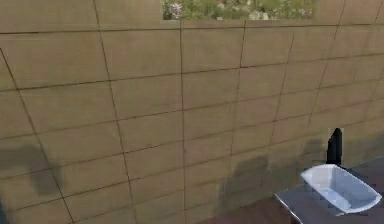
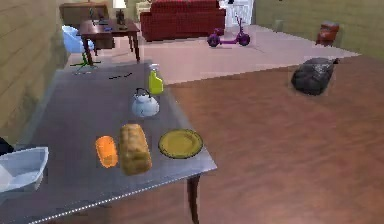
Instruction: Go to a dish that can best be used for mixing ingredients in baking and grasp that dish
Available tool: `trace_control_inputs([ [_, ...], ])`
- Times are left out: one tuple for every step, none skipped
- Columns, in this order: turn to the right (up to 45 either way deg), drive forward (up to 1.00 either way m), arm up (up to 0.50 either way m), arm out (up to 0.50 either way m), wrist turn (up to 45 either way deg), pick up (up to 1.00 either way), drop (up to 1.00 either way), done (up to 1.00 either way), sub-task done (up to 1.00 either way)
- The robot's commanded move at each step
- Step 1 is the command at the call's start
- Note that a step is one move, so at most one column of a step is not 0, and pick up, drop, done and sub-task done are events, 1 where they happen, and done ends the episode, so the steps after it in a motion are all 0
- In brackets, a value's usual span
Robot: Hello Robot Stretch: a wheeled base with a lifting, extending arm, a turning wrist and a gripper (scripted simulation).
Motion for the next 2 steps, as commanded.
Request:
trace_control_inputs([
  [-42.0, 0.00, 0.00, 0.00, 0.0, 0.00, 0.00, 0.00, 0.00],
  [0.0, 0.00, 0.50, 0.00, 0.0, 0.00, 0.00, 0.00, 0.00],
])
